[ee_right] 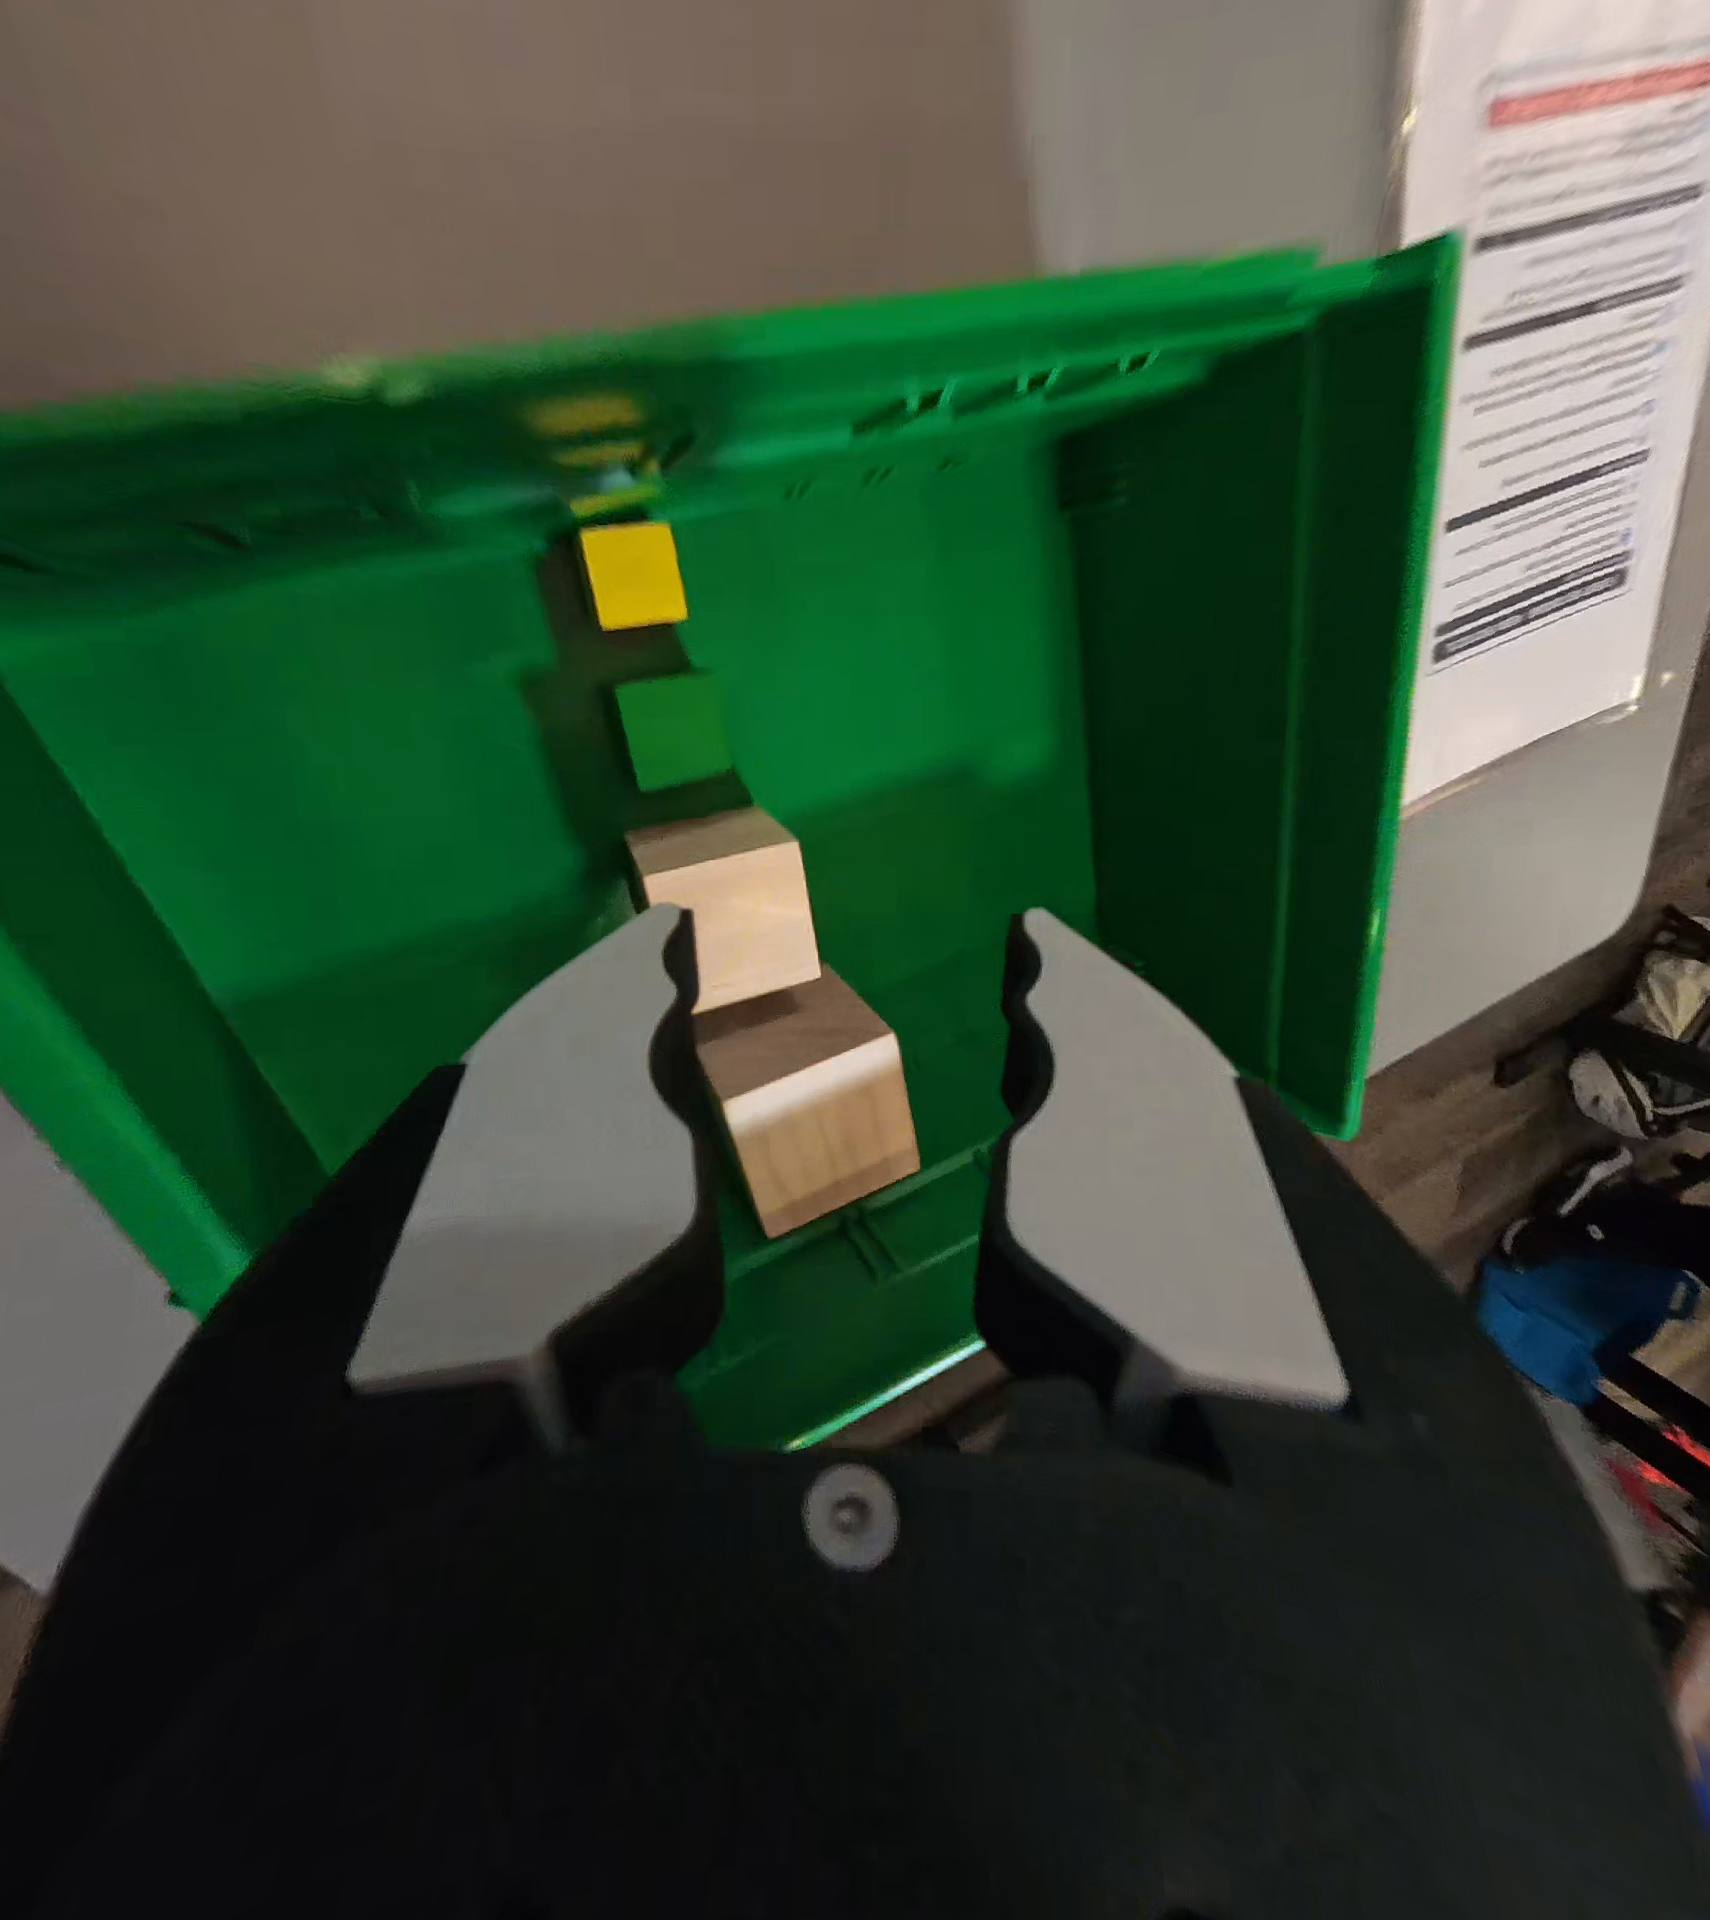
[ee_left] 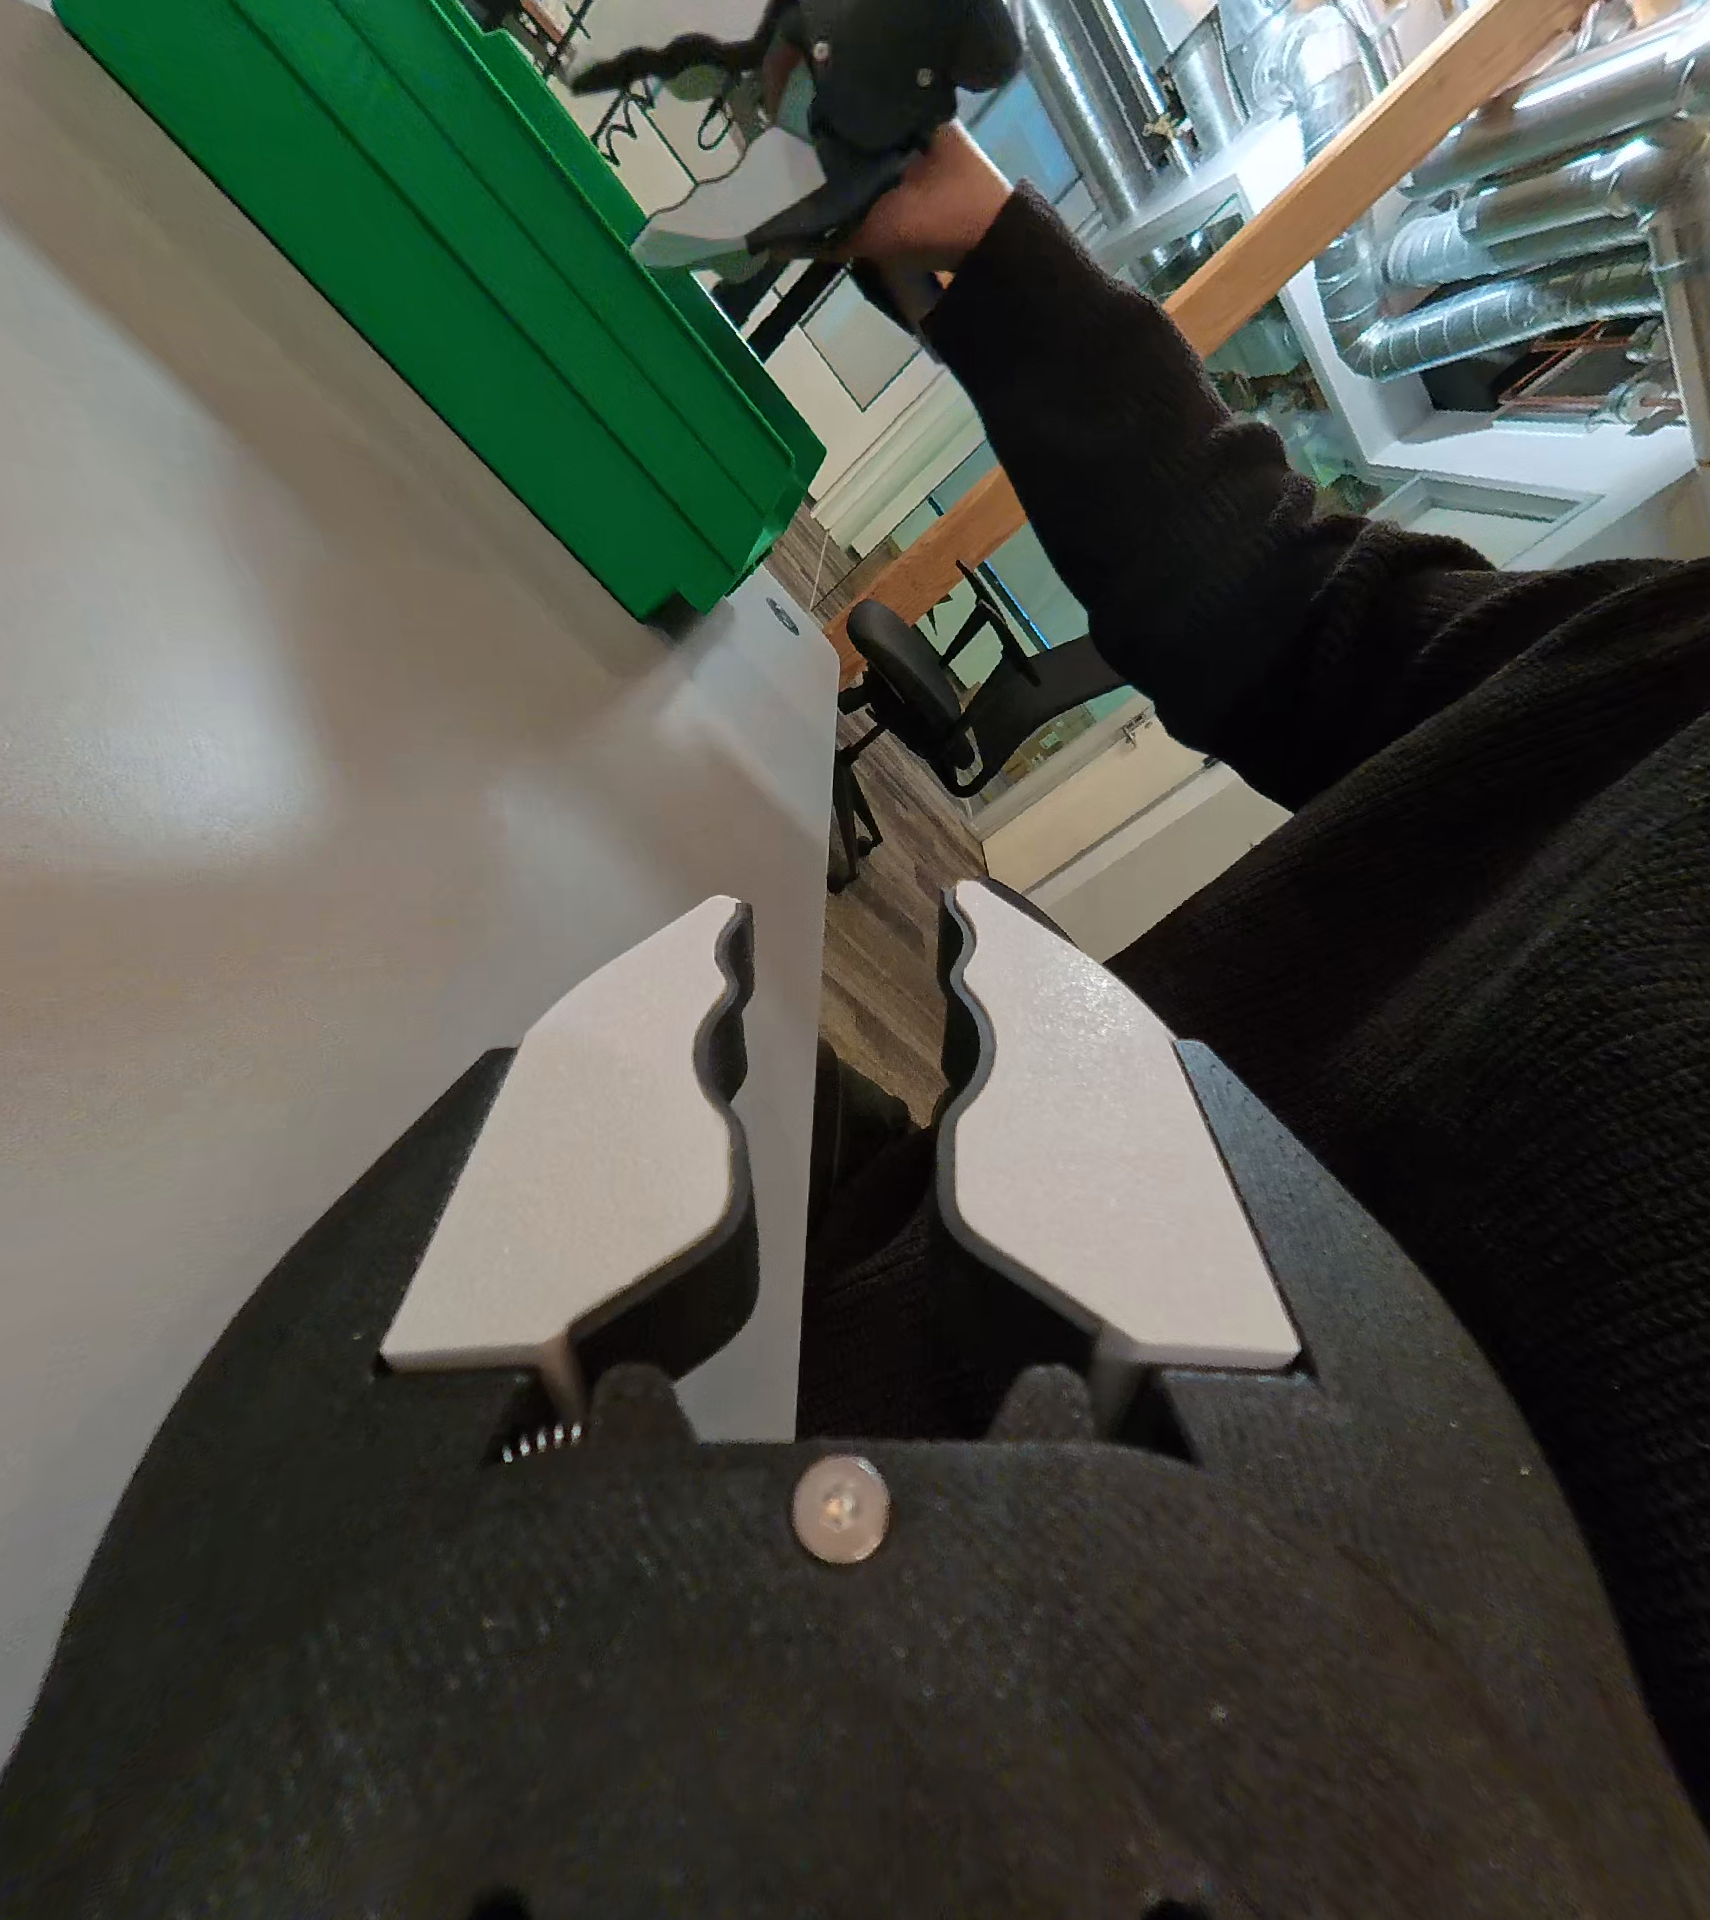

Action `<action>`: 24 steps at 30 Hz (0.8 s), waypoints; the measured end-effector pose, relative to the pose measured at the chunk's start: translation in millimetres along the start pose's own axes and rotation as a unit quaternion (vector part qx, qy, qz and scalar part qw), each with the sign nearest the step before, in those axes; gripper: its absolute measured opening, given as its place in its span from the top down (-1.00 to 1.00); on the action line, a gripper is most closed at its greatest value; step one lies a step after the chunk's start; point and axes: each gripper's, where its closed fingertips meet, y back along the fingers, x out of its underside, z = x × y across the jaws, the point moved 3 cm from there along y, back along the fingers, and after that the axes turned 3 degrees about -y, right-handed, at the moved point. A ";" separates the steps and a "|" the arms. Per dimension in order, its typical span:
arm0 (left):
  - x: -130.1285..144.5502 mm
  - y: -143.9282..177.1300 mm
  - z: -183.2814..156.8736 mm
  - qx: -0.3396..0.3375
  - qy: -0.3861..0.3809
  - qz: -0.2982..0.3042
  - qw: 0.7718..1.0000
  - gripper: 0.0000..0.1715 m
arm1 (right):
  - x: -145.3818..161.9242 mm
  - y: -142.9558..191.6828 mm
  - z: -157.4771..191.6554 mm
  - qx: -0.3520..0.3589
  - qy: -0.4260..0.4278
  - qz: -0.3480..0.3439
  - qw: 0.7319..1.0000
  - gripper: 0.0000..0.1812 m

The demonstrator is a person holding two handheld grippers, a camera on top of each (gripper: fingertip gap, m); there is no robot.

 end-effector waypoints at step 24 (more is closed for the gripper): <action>-42.3 46.2 -14.1 -0.150 -0.161 -0.119 0.968 0.72 | -271.3 84.1 255.0 -0.132 -0.281 -0.591 0.745 0.86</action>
